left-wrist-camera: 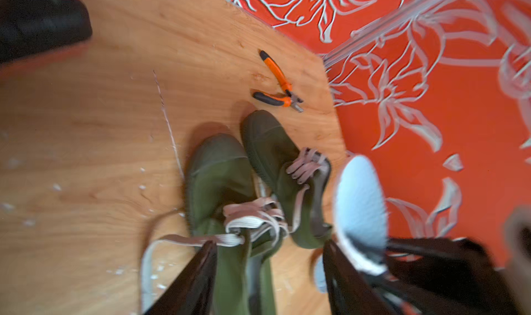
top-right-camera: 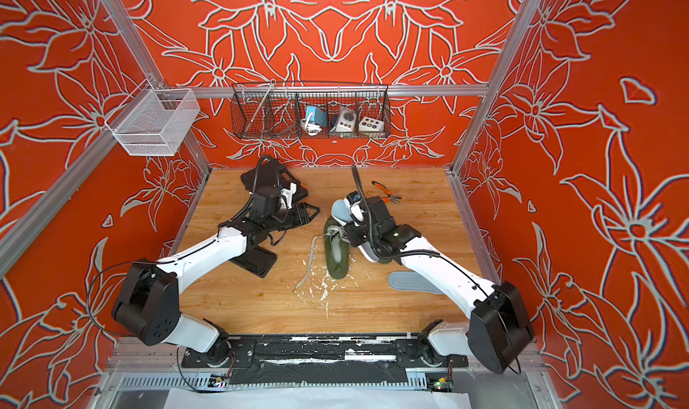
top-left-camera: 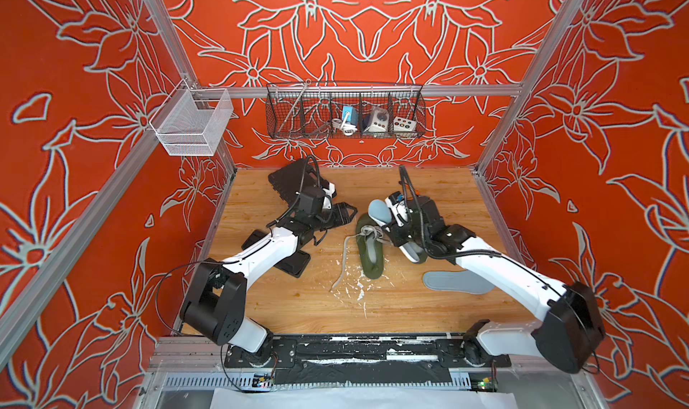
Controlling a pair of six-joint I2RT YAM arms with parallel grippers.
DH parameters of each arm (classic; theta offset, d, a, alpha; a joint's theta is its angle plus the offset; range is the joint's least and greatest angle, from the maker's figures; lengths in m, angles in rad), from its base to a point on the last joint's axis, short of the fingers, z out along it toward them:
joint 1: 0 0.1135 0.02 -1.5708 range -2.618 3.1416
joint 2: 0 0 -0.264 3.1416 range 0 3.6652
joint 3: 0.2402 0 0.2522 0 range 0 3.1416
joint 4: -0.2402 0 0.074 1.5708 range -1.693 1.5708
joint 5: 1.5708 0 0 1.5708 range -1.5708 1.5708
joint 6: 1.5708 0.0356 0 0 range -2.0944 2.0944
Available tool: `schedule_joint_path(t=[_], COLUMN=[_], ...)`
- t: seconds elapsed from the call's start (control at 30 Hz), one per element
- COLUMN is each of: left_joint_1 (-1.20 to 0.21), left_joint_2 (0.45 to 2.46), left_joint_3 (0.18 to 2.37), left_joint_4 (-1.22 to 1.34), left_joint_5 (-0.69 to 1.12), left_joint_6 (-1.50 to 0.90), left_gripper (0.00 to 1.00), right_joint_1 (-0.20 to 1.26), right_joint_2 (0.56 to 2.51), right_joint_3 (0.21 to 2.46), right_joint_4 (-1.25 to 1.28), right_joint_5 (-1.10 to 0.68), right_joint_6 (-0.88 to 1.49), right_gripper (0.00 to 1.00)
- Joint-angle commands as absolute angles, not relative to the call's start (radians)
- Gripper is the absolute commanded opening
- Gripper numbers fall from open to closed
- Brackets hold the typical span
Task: Insert the insole into the shoe
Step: Pick up the insole from the center of the board, then insert the insole into the shoe.
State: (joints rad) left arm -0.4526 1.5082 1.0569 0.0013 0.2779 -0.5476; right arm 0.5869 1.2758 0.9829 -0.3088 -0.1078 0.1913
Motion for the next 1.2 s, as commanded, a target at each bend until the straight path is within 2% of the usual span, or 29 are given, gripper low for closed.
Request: schedule_joint_path(t=[0.0, 0.13, 0.23, 0.37, 0.93, 1.17], left_joint_1=[-0.551, -0.645, -0.688, -0.713, -0.777, -0.779], left_joint_2=[1.551, 1.600, 1.635, 1.665, 1.796, 1.870], left_joint_3=[1.130, 1.153, 1.160, 1.166, 1.304, 1.357], left_joint_4=[-0.214, -0.259, -0.268, -0.268, -0.366, -0.381], left_joint_5=[0.037, -0.119, -0.192, -0.182, -0.196, -0.270], left_joint_6=[-0.108, 0.155, 0.260, 0.336, 0.289, 0.266], left_gripper=[0.57, 0.55, 0.54, 0.53, 0.52, 0.45], right_joint_1=[0.519, 0.436, 0.388, 0.346, 0.298, 0.288], right_joint_2=[1.199, 1.139, 1.109, 1.093, 1.067, 1.064], right_joint_3=[0.951, 0.928, 0.907, 0.896, 0.870, 0.873], right_joint_4=[-0.438, -0.485, -0.492, -0.500, -0.502, -0.506], right_joint_5=[-0.084, -0.095, -0.116, -0.154, -0.206, -0.222], right_joint_6=[0.195, 0.171, 0.171, 0.171, 0.168, 0.168], right_gripper=[0.35, 0.34, 0.34, 0.33, 0.31, 0.30])
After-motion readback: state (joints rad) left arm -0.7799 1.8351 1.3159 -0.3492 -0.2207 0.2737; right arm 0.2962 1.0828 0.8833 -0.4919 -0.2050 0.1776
